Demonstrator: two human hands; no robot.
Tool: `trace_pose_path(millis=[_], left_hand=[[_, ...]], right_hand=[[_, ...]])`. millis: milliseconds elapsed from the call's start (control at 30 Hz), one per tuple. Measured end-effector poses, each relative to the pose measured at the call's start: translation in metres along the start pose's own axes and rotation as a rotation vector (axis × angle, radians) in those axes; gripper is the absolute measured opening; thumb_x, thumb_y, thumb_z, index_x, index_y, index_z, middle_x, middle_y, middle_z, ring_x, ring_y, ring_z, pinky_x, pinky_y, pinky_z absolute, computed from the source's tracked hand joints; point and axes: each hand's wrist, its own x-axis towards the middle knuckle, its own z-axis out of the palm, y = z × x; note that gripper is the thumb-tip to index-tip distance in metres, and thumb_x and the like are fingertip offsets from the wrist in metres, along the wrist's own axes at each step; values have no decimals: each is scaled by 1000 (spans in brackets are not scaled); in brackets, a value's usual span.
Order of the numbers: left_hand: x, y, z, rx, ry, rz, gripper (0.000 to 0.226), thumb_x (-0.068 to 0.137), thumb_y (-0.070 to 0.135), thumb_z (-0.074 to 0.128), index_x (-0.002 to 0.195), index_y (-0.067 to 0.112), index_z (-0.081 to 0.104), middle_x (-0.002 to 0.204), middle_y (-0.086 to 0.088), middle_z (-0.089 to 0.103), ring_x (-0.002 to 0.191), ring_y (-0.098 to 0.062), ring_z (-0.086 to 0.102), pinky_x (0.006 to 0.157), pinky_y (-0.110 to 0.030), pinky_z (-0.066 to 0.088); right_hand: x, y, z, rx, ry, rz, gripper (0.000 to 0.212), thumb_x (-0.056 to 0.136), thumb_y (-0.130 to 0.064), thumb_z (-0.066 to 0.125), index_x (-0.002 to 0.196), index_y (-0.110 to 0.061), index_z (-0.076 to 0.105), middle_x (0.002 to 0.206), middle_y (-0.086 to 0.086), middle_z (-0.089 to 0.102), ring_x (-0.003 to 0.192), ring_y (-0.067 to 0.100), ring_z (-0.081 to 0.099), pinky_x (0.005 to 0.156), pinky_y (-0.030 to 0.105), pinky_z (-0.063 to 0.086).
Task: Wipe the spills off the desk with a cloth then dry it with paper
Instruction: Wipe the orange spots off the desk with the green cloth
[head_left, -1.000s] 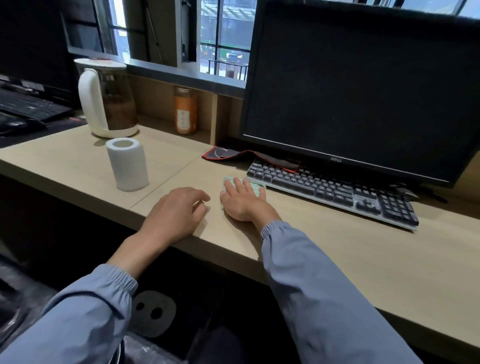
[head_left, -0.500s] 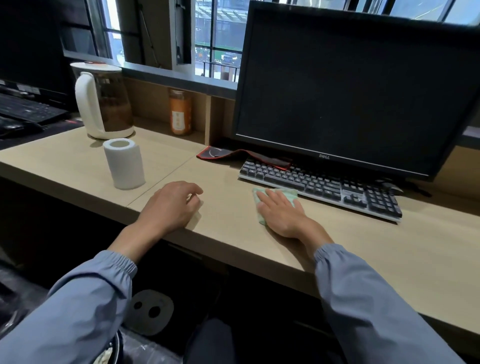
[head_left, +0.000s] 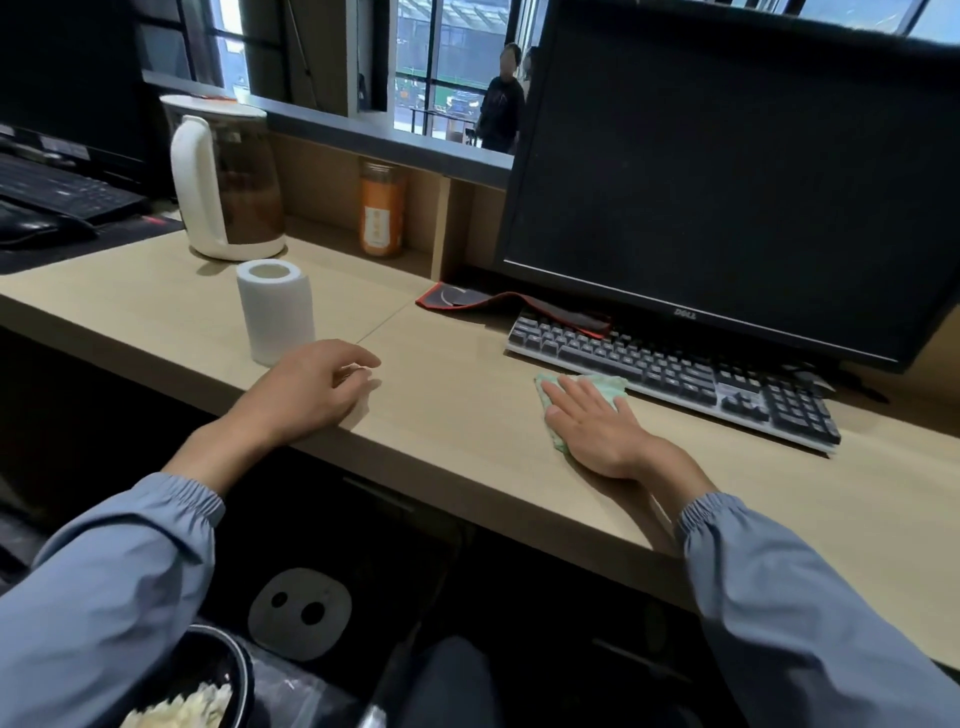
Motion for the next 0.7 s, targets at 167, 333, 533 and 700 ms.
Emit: trace_pose_path(millis=[167, 333, 533, 700], left_hand=[[11, -7, 1, -40, -44, 36, 29, 104, 33, 58, 130, 29, 70, 131, 10, 68, 115, -4, 58, 100, -24, 41], [22, -11, 3, -90, -70, -4, 29, 107, 32, 52, 132, 32, 68, 133, 14, 65, 120, -3, 56, 105, -27, 43], [21, -14, 2, -478, 36, -127, 34, 111, 25, 41, 136, 32, 64, 132, 14, 66, 122, -2, 59, 108, -29, 45], [21, -26, 0, -565, 15, -128, 43, 102, 42, 38, 137, 35, 63, 134, 15, 68, 132, -5, 57, 120, -41, 41]], right_hand=[[35, -56, 1, 7, -1, -80, 57, 109, -45, 9, 163, -32, -3, 170, -7, -12, 155, 16, -16, 123, 53, -10], [70, -107, 1, 9, -19, -162, 57, 108, -46, 8, 163, -31, -2, 170, -6, -11, 155, 17, -16, 123, 54, -10], [104, -147, -3, 19, -42, -244, 57, 108, -47, 11, 162, -33, -2, 170, -6, -11, 156, 18, -14, 123, 56, -9], [129, -174, -7, 16, -50, -215, 57, 108, -48, 12, 162, -34, -1, 170, -5, -12, 156, 20, -14, 122, 58, -9]])
